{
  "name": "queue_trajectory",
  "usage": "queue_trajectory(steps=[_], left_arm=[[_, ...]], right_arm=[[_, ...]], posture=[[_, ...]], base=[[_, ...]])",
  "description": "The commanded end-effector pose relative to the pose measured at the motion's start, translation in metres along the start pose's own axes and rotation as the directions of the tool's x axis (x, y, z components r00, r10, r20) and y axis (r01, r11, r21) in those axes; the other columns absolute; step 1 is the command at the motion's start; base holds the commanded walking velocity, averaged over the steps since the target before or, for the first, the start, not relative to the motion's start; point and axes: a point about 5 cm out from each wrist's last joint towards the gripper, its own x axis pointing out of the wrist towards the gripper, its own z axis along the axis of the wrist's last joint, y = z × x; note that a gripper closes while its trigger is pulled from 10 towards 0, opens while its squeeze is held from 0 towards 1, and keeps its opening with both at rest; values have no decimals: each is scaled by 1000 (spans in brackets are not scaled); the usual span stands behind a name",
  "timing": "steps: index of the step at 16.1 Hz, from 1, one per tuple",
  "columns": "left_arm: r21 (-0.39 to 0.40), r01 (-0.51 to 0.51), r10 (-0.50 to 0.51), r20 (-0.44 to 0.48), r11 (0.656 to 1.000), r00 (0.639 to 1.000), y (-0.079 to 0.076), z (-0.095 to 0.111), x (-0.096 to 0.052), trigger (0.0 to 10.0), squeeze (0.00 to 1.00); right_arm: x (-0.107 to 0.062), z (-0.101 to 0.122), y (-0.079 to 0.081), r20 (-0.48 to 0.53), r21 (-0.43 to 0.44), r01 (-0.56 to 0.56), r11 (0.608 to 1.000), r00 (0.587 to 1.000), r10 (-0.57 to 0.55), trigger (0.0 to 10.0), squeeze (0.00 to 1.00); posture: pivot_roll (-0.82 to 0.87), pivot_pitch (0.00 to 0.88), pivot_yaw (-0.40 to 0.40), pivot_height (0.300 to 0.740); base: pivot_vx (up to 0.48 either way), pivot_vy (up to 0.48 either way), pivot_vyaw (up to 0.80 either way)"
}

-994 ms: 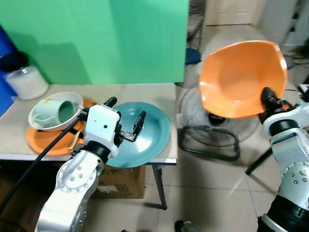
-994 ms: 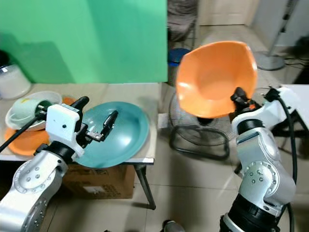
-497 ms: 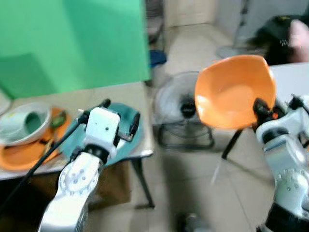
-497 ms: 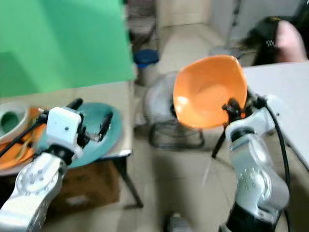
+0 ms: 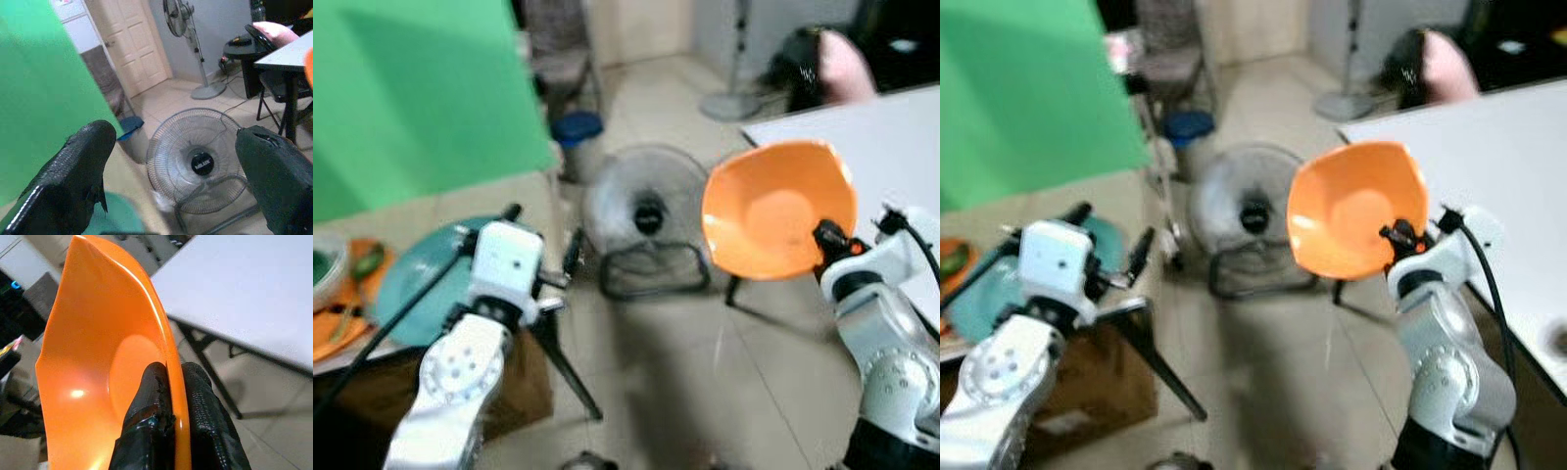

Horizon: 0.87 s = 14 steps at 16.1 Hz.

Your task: Setting the table

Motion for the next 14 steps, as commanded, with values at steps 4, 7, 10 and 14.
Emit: queue_trajectory(steps=[4, 7, 10, 14], left_arm=[[-25, -46, 46, 19, 999, 999, 15, 4, 3, 10000, 0], [-29, -72, 73, 10, 997, 997, 26, 2, 4, 10000, 0], [-17, -80, 80, -4, 997, 997, 31, 0, 3, 10000, 0], [-22, -79, 79, -11, 997, 997, 33, -1, 1, 10000, 0]], right_arm=[[-9, 13, 28, 93, -54, -139, 989, 985, 144, 10000, 0], [-14, 5, 55, 67, -100, -288, 952, 953, 295, 10000, 0], [-13, 2, 71, 56, -67, -372, 926, 925, 376, 10000, 0], [-5, 1, 74, 71, -41, -349, 936, 934, 351, 10000, 0]], posture=[[-102, 0, 100, 740], [-104, 0, 105, 740], [-98, 0, 104, 740], [-88, 0, 91, 740]], base=[[66, 0, -769], [314, 0, -252], [341, 0, 0], [380, 0, 0]])
